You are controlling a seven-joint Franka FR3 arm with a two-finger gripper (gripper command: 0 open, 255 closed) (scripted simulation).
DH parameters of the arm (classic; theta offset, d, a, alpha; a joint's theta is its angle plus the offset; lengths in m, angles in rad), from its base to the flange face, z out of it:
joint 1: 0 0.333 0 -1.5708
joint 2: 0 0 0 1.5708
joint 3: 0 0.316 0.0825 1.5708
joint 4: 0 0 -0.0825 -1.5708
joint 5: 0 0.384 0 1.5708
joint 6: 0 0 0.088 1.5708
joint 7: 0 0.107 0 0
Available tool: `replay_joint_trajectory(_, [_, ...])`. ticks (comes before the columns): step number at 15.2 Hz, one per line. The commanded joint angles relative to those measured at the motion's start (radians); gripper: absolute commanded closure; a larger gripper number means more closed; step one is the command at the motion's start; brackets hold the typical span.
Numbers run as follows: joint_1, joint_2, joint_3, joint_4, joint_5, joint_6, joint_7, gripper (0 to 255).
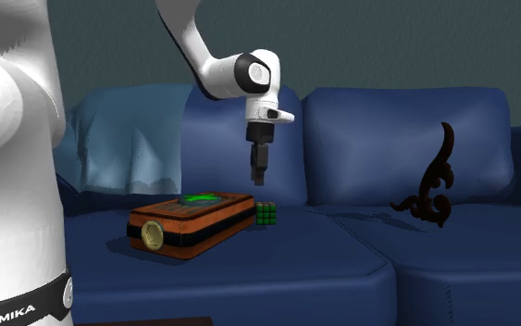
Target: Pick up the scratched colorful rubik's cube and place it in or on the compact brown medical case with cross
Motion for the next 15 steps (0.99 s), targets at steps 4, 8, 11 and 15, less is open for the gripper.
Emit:
replay_joint_trajectory(4, [0.034,0.214,0.019,0.140,-0.119,0.070,0.138,0])
replay_joint_trajectory(8, [0.063,0.305,0.009,0.202,-0.171,0.095,0.192,0])
replay_joint_trajectory(11, [0.068,0.332,0.004,0.192,-0.186,0.130,0.203,0])
replay_joint_trajectory(15, [0.076,0.366,-0.005,0.183,-0.205,0.171,0.215,0])
